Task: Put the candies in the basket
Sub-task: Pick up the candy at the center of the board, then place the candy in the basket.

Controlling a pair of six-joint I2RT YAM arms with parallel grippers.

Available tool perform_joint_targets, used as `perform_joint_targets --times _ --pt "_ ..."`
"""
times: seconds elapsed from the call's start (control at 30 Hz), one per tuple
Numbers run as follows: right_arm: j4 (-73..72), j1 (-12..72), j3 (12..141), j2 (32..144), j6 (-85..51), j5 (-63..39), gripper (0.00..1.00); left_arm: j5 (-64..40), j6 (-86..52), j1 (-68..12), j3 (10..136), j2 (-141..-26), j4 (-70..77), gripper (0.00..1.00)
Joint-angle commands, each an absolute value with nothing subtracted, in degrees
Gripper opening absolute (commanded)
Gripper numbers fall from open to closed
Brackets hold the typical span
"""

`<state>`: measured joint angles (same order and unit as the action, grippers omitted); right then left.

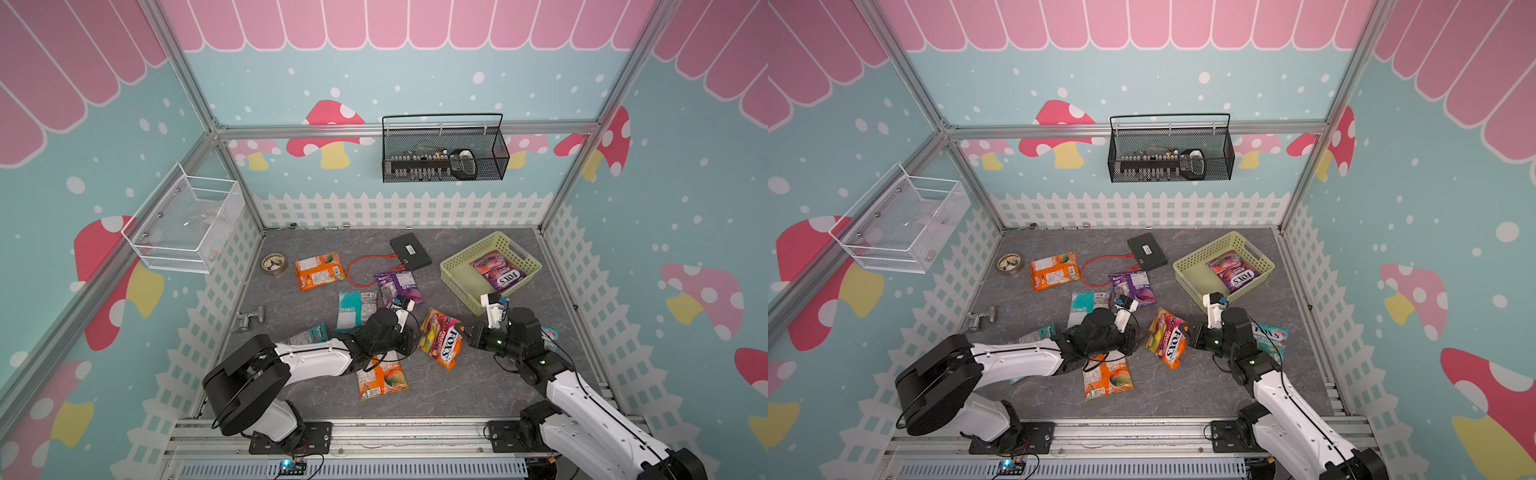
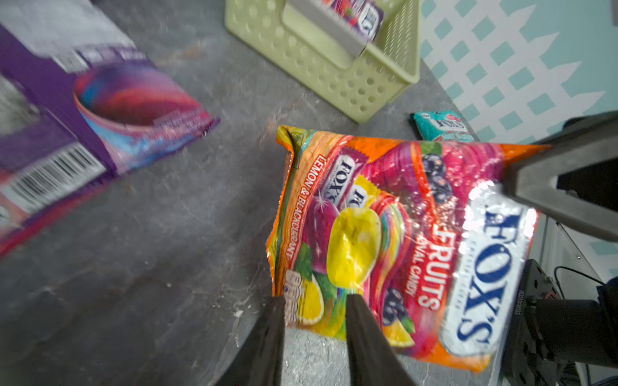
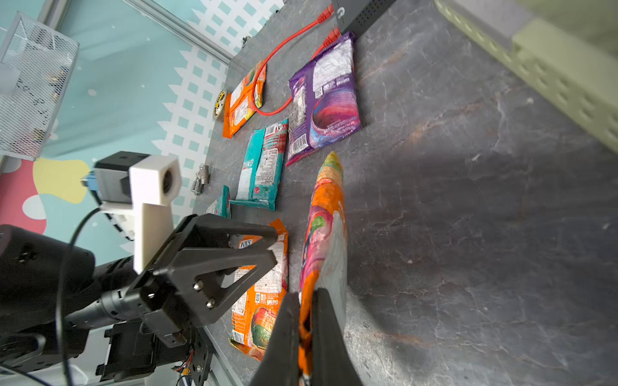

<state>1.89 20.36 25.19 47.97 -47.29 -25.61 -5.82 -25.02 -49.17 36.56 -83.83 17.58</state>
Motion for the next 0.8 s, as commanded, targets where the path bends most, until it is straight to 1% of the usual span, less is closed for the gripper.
perform_joint_targets --times 0.0,0.13,0.2,0.3,0.5,0.6,0.77 --pt "5.2 20.7 31.4 48.3 -41.6 -23.8 0.00 -0.3 -19.5 -49.2 37.2 -79.2 16.5 0.49" --pt "8.4 20.7 38.0 50.4 -38.3 -21.8 0.00 2.6 -17.3 -49.2 33.4 -74.3 20.6 0.63" --pt "9.7 20.7 41.3 51.7 -36.8 -19.9 0.00 2.3 -16.7 -49.2 29.9 -72.0 24.9 0.79" --pt "10.5 20.7 45.8 54.1 -35.1 -16.9 0.00 0.4 -14.6 -49.2 27.3 -70.0 27.4 0.99" --pt "10.2 20.1 54.9 60.7 -31.0 -8.5 0.00 -1.4 -11.1 -49.3 23.5 -67.7 31.8 0.99" --pt "9.6 19.2 59.2 64.5 -28.8 -4.9 0.00 -1.5 -10.0 -49.3 23.3 -66.8 31.6 0.99" --pt "7.5 14.4 63.6 70.0 -27.1 -3.6 0.00 -2.0 -9.3 -49.3 22.9 -66.6 32.0 0.99"
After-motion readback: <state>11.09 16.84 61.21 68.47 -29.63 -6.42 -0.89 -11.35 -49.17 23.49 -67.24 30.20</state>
